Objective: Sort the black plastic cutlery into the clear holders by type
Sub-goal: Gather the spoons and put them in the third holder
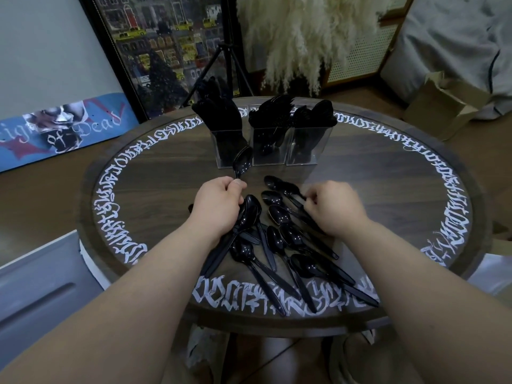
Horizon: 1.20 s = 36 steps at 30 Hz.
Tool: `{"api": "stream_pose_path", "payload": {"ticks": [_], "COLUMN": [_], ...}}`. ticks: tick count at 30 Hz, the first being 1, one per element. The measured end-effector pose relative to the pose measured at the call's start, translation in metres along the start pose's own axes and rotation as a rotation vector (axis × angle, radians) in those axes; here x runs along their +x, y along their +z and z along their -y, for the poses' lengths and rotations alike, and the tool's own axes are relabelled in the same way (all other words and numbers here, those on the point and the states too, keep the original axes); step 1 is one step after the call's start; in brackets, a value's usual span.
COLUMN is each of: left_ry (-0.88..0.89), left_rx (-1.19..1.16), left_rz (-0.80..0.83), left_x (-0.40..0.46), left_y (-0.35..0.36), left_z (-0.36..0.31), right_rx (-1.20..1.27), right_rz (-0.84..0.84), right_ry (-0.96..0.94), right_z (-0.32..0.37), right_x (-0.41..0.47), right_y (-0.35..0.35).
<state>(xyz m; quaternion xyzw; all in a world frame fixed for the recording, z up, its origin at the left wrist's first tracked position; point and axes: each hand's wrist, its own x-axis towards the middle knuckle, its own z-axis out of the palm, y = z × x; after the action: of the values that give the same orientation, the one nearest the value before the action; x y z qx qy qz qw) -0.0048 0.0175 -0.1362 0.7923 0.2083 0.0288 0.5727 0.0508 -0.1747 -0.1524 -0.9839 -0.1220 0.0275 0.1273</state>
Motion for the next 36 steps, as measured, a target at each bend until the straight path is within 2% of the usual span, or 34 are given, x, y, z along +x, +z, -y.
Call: {"api": "stream_pose_path", "payload": {"ticks": [2,4,7,10,15,17,21,27,32,36], "left_ry": [0.005,0.029,0.038,0.014,0.023,0.039,0.091,0.221,0.296,0.325], "left_rx": [-0.019,-0.010,-0.038,-0.061,-0.083,-0.050,0.039,0.201,0.396,0.367], "left_rz": [0.026,0.055,0.111,0.192,0.310,0.308,0.328,0.378,0.328,0.299], "left_x": [-0.001,-0.003,-0.007,-0.012,-0.021,-0.021,-0.021,-0.021,-0.020,-0.021], "left_y": [0.005,0.010,0.019,0.029,0.039,0.040,0.039,0.039,0.037,0.036], "left_z": [-0.003,-0.005,-0.010,-0.014,-0.018,-0.018,-0.016,-0.018,-0.016,-0.017], "right_rx": [0.156,0.503,1.045,1.196,1.231,1.225,1.037,0.955,0.750,0.824], "right_rz": [-0.104,-0.157,-0.021,0.092,0.109,0.040,-0.156,-0.255,-0.234,-0.243], "right_ry": [0.072,0.134,0.094,0.042,0.081,0.110,0.138,0.064,-0.004,-0.023], "right_z": [0.000,0.006,0.020,0.028,0.032,0.029,0.013,0.011,0.010,0.012], "right_x": [-0.002,-0.005,-0.017,-0.021,-0.018,-0.014,-0.006,-0.005,-0.008,-0.011], "right_y": [-0.013,-0.027,-0.039,-0.037,-0.032,-0.033,-0.028,-0.022,-0.021,-0.024]}}
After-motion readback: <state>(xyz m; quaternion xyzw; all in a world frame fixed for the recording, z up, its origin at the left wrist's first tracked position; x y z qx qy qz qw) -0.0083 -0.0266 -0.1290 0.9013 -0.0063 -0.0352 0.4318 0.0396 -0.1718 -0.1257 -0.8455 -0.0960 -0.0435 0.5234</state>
